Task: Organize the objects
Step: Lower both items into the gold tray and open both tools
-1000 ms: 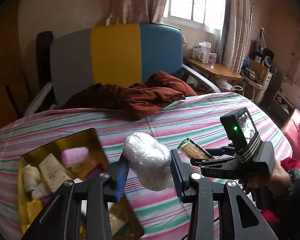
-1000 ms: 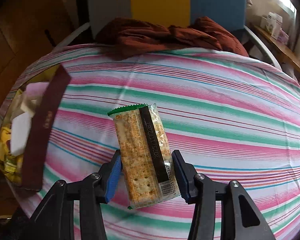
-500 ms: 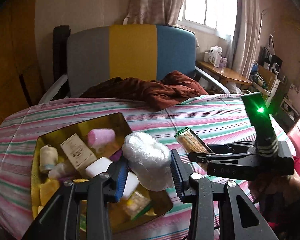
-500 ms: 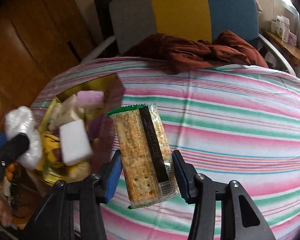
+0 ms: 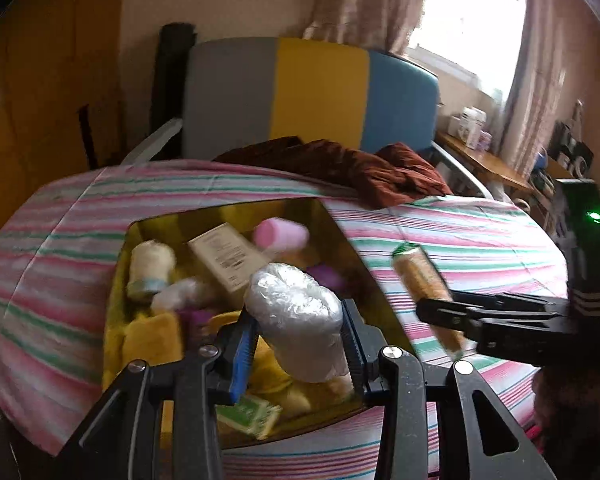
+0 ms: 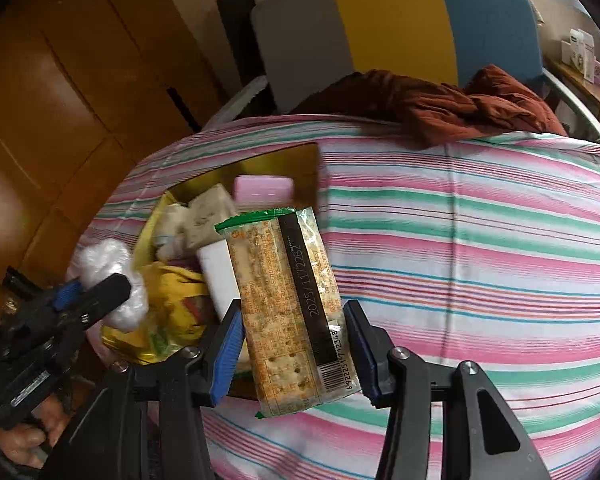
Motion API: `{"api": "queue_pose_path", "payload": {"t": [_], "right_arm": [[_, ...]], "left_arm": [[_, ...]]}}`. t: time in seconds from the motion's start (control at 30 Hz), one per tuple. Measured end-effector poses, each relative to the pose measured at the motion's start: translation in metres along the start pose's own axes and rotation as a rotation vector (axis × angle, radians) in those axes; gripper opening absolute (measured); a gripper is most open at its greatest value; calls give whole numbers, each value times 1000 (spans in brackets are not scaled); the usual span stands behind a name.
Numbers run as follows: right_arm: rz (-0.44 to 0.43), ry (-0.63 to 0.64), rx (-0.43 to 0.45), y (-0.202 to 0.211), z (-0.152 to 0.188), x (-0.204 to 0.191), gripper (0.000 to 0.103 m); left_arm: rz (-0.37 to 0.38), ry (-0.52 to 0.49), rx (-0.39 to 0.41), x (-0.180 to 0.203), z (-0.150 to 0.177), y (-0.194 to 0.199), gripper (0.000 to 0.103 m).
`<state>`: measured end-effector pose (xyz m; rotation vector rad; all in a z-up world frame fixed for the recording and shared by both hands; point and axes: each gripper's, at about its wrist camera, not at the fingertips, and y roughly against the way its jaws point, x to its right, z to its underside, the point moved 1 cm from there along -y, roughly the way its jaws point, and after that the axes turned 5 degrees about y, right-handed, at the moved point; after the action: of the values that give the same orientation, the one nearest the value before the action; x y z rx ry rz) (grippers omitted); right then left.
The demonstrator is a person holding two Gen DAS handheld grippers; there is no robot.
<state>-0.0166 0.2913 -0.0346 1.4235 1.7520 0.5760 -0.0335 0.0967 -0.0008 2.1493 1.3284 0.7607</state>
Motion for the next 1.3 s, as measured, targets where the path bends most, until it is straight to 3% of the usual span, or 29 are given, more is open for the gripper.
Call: {"api": "queue_pose_path", "payload": {"t": [0.23, 0.37, 1.0, 1.07, 1.13, 1.3], "right_arm": [[-51, 23, -8, -12, 0, -31, 49], [-64, 49, -21, -22, -2, -46, 50], [-40, 64, -60, -55, -5, -60, 51], [-24, 50, -67, -60, -4, -59, 51], [-25, 43, -70, -62, -3, -57, 52], [-31, 38, -68, -60, -2, -56, 52]], "left_arm": [[-75, 141, 5, -69, 13, 14, 40], [-99, 181, 1, -88, 19, 14, 40], [-146, 136, -26, -70, 3, -28, 44], [-160, 135, -27, -70, 3, -29, 57], [-171, 136, -13, -70, 3, -27, 64], [-176, 123, -2, -68, 2, -23, 66]]}}
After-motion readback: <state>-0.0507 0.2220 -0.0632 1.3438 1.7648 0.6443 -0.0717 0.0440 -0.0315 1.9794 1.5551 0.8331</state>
